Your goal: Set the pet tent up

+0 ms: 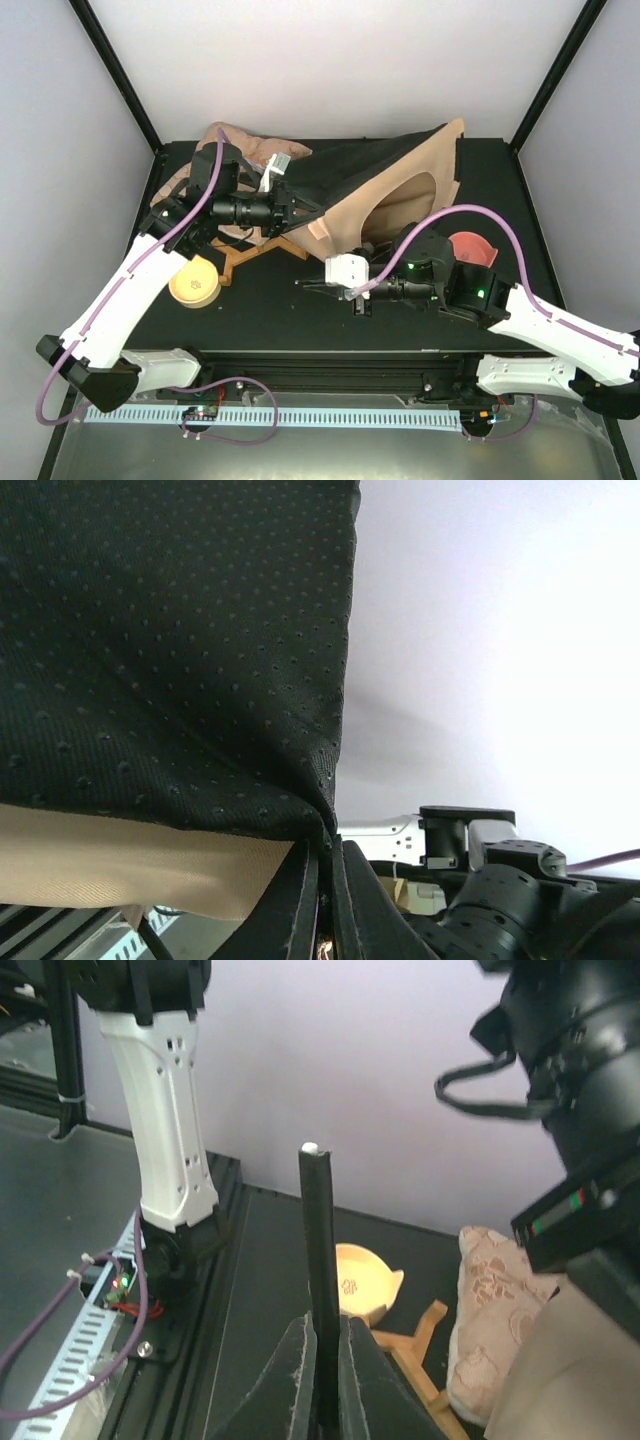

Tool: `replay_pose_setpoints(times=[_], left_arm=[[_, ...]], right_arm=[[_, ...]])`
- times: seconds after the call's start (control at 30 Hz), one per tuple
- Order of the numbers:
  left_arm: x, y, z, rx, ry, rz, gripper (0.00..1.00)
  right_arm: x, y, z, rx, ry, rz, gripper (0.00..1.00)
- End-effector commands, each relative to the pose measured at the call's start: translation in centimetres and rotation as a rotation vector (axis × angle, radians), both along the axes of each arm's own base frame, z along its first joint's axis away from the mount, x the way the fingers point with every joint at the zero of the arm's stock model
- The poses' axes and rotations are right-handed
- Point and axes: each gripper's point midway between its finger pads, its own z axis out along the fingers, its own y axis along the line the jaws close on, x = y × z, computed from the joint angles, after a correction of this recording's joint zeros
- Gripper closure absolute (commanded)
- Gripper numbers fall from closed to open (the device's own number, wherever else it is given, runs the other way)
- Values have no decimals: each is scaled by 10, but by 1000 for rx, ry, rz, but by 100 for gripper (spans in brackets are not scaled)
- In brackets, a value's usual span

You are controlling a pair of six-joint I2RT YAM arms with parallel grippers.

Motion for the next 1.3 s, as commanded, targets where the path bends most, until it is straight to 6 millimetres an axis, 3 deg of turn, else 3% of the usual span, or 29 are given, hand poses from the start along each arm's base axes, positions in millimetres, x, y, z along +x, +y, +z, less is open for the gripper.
replay_pose_setpoints(times=[0.0, 0.2, 0.6, 0.97, 1.27], left_arm=[[-18, 6, 63, -122, -132, -37, 98], [-25, 14, 62, -106, -136, -25, 98], [-30, 21, 33, -66, -96, -8, 98], [-34, 24, 6, -22, -79, -15, 98], [-35, 24, -1, -8, -87, -31, 98]], right_arm=[[14, -21, -98, -339, 104, -117, 99], [23, -25, -109, -333, 214, -178, 99], [37, -31, -121, -292, 496, -364, 99], [44, -22, -87, -124, 602, -408, 99], [51, -16, -70, -68, 627, -427, 99]])
